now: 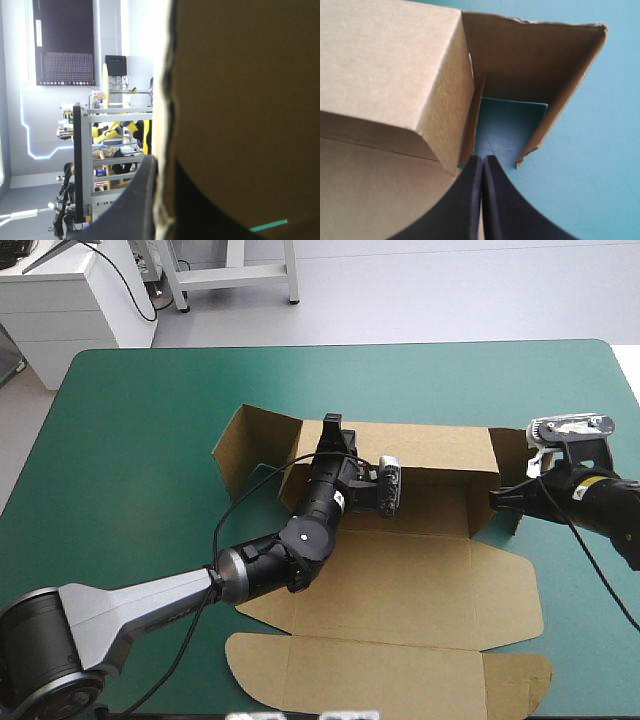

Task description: Fold the box

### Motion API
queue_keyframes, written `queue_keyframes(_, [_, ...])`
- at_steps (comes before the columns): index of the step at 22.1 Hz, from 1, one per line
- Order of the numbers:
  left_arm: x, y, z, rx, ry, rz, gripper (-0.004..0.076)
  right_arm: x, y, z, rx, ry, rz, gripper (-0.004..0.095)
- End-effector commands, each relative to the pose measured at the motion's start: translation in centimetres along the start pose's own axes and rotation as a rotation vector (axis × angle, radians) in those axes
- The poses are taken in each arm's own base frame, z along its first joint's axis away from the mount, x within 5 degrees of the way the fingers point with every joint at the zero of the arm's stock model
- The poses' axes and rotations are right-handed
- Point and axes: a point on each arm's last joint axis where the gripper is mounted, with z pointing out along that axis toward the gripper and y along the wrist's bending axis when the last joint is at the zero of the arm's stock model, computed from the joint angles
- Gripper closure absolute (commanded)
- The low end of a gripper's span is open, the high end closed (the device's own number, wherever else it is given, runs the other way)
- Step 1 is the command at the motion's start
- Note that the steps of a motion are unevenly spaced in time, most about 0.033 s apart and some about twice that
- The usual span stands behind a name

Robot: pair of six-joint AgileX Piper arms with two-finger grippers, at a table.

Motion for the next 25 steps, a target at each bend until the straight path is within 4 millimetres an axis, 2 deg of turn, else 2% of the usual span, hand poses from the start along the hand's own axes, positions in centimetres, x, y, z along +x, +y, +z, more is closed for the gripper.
queue_keyframes(1, [-0.1,1.7,-1.0,-0.05,-0.015,-0.037,0.0731,-3.1,-0.3,-0.4,0.02,-0.142,-0.006,0.0928])
queue_keyframes(4, [-0.1,1.7,-1.0,-0.05,-0.015,-0.037,0.0731,-6.0,-0.5,0.2,0.037,-0.159,-0.043,0.0927])
queue_keyframes(8, [-0.1,1.8,-1.0,-0.051,-0.012,-0.037,0.0731,-10.8,-1.0,2.8,0.081,-0.15,-0.076,0.0927])
queue_keyframes(10, [-0.1,1.7,-1.0,-0.05,-0.011,-0.039,0.0731,-11.9,-1.5,4.6,0.113,-0.085,-0.092,0.0927])
queue_keyframes(12, [-0.1,1.7,-1.0,-0.041,-0.007,-0.051,0.0731,-12.3,-2.5,6.4,0.119,-0.026,-0.062,0.0928])
queue_keyframes(16, [-0.1,1.7,-1.0,-0.04,-0.01,-0.051,0.0731,-11.7,-3.4,8.9,0.08,0.067,-0.035,0.0928])
queue_keyframes(21, [0.0,1.7,-1.0,-0.043,-0.003,-0.064,0.0731,-11.3,-3.3,9.4,0.059,0.122,-0.053,0.0929])
queue_keyframes(25, [0.2,1.8,-1.0,-0.058,0.022,-0.157,0.0731,-11.0,-3.1,9.4,0.037,0.15,-0.067,0.0929])
